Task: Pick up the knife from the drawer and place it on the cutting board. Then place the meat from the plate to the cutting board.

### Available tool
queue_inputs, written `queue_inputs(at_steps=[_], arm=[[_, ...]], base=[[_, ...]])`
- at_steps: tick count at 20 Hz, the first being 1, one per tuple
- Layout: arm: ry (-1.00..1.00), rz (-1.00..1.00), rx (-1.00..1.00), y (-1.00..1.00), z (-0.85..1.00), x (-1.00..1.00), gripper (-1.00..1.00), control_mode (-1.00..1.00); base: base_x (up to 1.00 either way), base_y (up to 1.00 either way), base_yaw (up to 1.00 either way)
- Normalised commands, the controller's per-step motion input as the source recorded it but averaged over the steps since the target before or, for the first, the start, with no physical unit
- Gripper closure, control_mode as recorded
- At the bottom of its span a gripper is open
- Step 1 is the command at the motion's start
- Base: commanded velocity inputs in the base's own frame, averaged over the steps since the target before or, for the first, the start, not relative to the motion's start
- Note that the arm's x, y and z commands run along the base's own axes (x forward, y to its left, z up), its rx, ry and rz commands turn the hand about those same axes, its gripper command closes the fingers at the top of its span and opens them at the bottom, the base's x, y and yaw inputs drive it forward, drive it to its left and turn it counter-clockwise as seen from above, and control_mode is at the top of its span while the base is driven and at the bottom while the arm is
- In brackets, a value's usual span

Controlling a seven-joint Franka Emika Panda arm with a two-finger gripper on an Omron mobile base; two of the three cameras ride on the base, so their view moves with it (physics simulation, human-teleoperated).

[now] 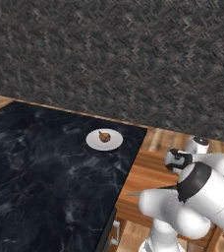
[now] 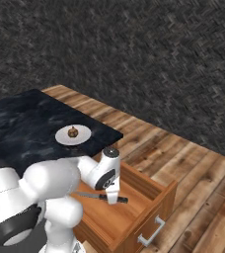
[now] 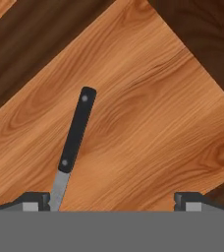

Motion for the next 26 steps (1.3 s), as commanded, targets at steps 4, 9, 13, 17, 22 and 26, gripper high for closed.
queue_inputs(at_steps=[4, 9, 13, 17, 22, 26], arm=[[0.0, 0.0, 0.0, 0.0, -0.38, 0.29, -1.0, -1.0], [0.0, 0.0, 0.0, 0.0, -0.31, 0.3, -1.0, -1.0], [0.01, 0.0, 0.0, 0.0, -0.28, 0.3, -1.0, -1.0], [0.0, 0.0, 0.0, 0.0, -0.29, 0.23, -1.0, -1.0], [0.0, 0.0, 0.0, 0.0, -0.31, 0.12, -1.0, -1.0], [0.0, 0.0, 0.0, 0.0, -0.3, 0.14, -1.0, -1.0]], base=[[0.0, 0.0, 0.0], [0.0, 0.0, 0.0], [0.0, 0.0, 0.0], [0.0, 0.0, 0.0], [0.0, 0.0, 0.0], [0.0, 0.0, 0.0]])
